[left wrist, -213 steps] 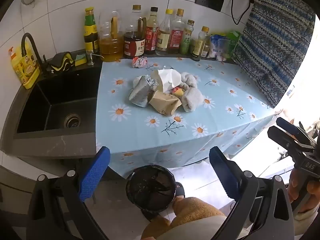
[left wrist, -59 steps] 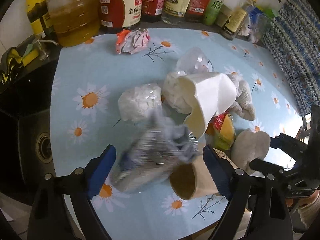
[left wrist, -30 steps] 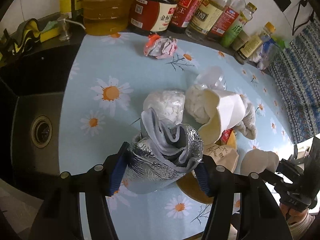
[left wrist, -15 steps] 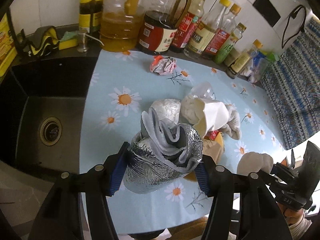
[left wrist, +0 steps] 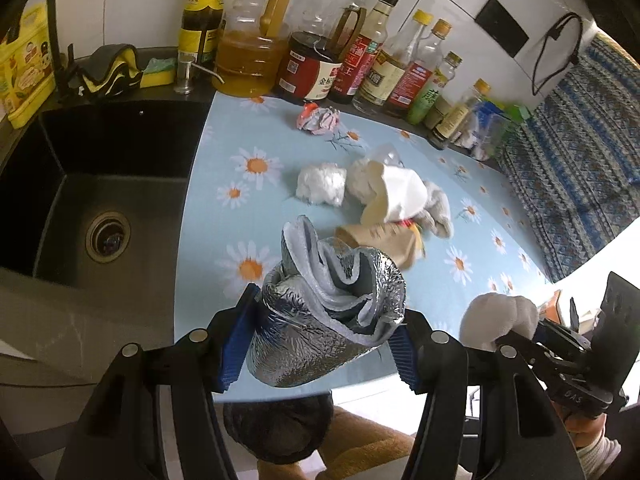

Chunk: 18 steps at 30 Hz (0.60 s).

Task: Collect trash
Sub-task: 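Lift the foil item with the left tool while the right tool holds the grey cloth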

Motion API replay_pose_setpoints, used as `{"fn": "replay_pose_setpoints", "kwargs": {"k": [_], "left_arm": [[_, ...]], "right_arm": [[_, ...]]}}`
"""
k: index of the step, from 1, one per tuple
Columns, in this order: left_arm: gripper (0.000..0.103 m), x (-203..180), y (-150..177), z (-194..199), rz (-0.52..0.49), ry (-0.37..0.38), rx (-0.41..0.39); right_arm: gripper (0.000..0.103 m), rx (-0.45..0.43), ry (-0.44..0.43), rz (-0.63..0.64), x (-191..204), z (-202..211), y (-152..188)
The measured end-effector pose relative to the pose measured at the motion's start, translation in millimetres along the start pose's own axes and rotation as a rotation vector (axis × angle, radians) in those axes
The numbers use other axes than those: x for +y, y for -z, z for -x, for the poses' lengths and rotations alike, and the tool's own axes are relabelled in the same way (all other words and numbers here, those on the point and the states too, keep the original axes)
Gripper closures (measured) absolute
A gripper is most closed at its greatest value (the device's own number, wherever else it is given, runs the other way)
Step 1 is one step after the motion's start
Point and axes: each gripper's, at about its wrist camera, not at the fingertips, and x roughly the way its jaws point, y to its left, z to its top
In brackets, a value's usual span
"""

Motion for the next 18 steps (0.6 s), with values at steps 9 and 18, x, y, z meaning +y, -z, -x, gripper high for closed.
{"fn": "replay_pose_setpoints", "kwargs": {"k": [9,18], "left_arm": [[0.045,4.5,46.8,19.7,0.001,0.033,0.017],[0.045,17.4,86.4,26.4,0.033,0.055,0.049]], "right_arm": [[0.063,0.018,-0.01,0.027,38.7,2.4,32.4],[0.063,0.073,-0.027,0.045,67.1,-10.8,62.6]]}}
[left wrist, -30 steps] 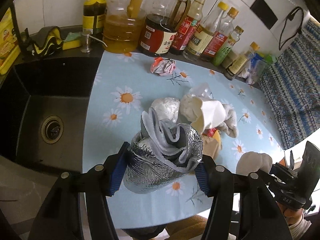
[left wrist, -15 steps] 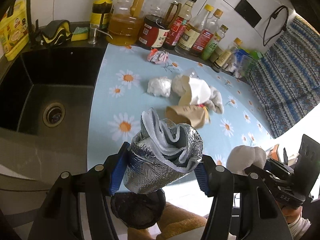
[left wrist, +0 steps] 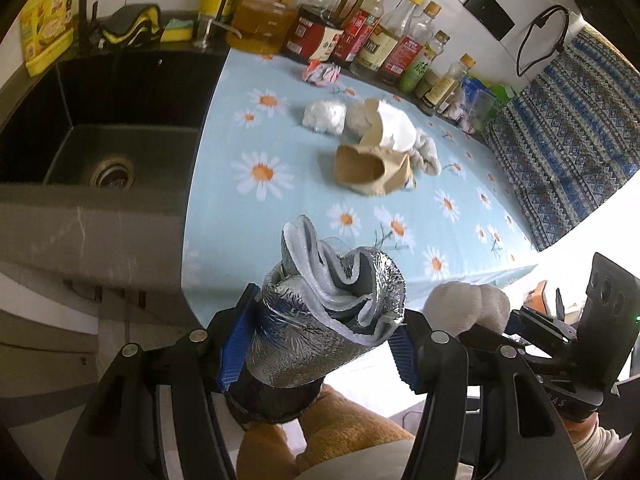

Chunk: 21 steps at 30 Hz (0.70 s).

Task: Collect trash
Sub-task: 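Lift the foil item with the left tool while the right tool holds the grey cloth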

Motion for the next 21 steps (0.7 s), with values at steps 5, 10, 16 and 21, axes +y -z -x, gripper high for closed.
{"fn": "replay_pose_setpoints", "kwargs": {"k": [5,10,16,21], "left_arm": [[0.045,13.7,22.0,-13.3,0.039,0.032,0.048],[0.045,27.3,45.5,-34.3,0.09,0.061,0.11],[0.045,44.2,76.2,-73.1,0.153,0.064,0.207],[0.045,58.3,103.7,-106.6,0.22,0.053,0.273]], "right_arm": [[0.063,0.043,-0.009,-0.012,4.3,-14.3,15.6],[0.063,0.1,-0.007,-0.043,-0.5,-35.1,35.7],[0.063,0.157,0.044,-0.086,-11.8,-67.0,66.0],[0.063,0.223,0.045,-0.173,-28.5,-98.3,87.4]]}}
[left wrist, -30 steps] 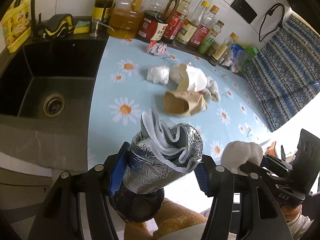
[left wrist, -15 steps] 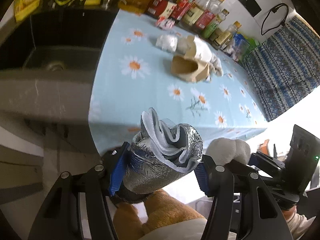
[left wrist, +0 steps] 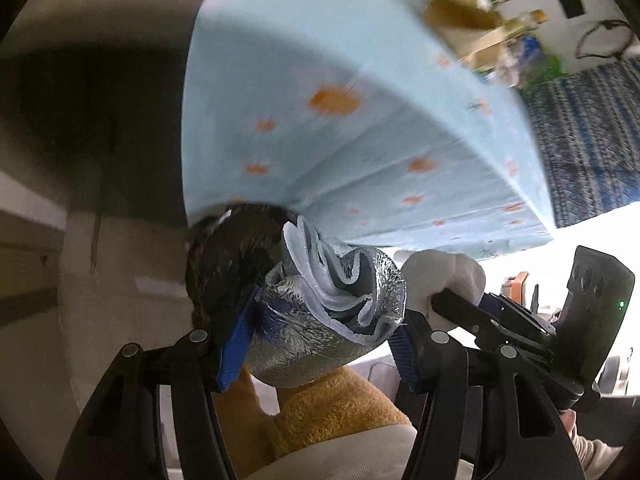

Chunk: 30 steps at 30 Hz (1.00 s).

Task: Collect trash
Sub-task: 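Lift the foil item with the left tool while the right tool holds the grey cloth, then lower the foil item into the black bin and open the left tool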

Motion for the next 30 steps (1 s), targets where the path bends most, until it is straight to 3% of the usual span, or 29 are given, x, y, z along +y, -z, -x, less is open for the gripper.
{"fn": "replay_pose_setpoints", "kwargs": {"k": [10,19,30], "left_arm": [[0.045,42.9,13.1,-76.4,0.121,-0.033,0.113],[0.045,61.0,14.4,-122.8,0.152,-0.088,0.157],[0.045,90.6,14.3,-156.3,0.219,-0.144,0.185]], "right_arm": [[0.063,0.144,-0.052,-0.181,-34.8,-81.8,10.4],[0.063,0.228,-0.054,-0.328,-73.9,-167.9,30.4],[0.062,0.282,-0.089,-0.583,-123.9,-216.8,55.4]]}}
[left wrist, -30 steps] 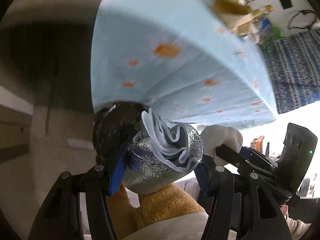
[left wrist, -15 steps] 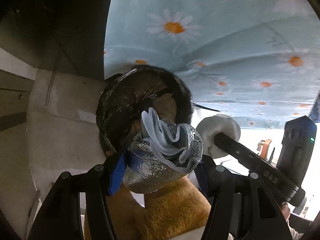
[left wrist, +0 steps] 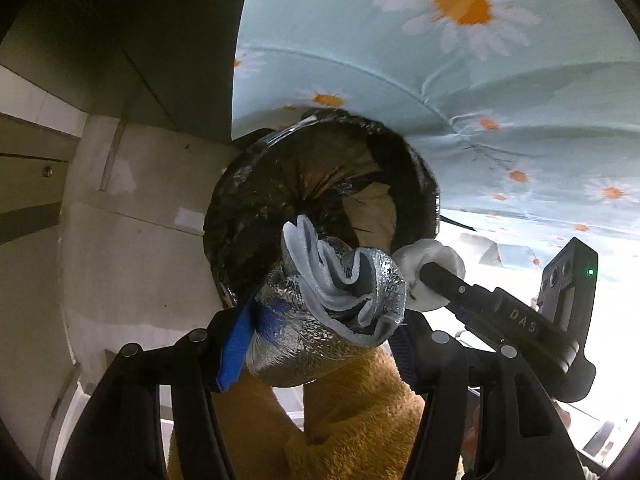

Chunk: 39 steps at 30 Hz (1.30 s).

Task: Collect trash
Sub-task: 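Lower the foil item into the black bin and open the left tool, then raise both tools back toward the trash pile on the counter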

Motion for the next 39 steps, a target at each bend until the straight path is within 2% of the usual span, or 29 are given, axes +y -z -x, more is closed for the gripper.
{"fn": "replay_pose_setpoints", "kwargs": {"k": [3,4,5,6,8,14,18,25,33,34,39], "left_arm": [[0.043,3.1,0.7,-2.7,0.022,0.012,0.004],[0.041,2.3,1.2,-2.9,0.026,0.022,0.008],[0.034,1.7,1.1,-4.0,0.028,0.029,0.014],[0.031,1.4,0.8,-3.1,0.03,0.032,0.018],[0.03,0.1,0.7,-4.1,0.032,0.032,0.022],[0.029,4.4,2.0,-3.4,0.04,0.013,0.033],[0.029,8.7,7.2,1.0,0.041,0.002,0.027],[0.029,9.0,14.0,23.4,0.022,0.008,-0.019],[0.029,-9.9,24.8,65.3,-0.101,-0.017,-0.102],[0.029,-11.5,25.8,69.9,-0.108,-0.016,-0.109],[0.029,-24.4,32.9,103.0,-0.167,-0.008,-0.179]], "right_arm": [[0.057,0.001,-0.04,-0.093,-13.0,-0.5,-2.2],[0.052,0.002,-0.041,-0.104,-14.2,1.7,-2.4],[0.049,0.003,-0.048,-0.117,-15.5,3.3,-2.8],[0.049,0.005,-0.059,-0.124,-16.0,5.2,-3.2],[0.044,0.006,-0.071,-0.124,-16.6,9.1,-3.4],[0.043,0.005,-0.125,-0.152,-17.0,19.5,0.6],[0.043,0.003,-0.131,-0.155,-19.7,24.6,4.8],[0.043,-0.028,-0.156,-0.144,-19.9,48.2,17.1],[0.042,-0.118,-0.227,-0.106,-18.5,104.3,36.2],[0.037,-0.132,-0.239,-0.105,-18.9,112.9,37.7],[0.037,-0.188,-0.285,-0.098,-16.7,146.1,40.7]]}}
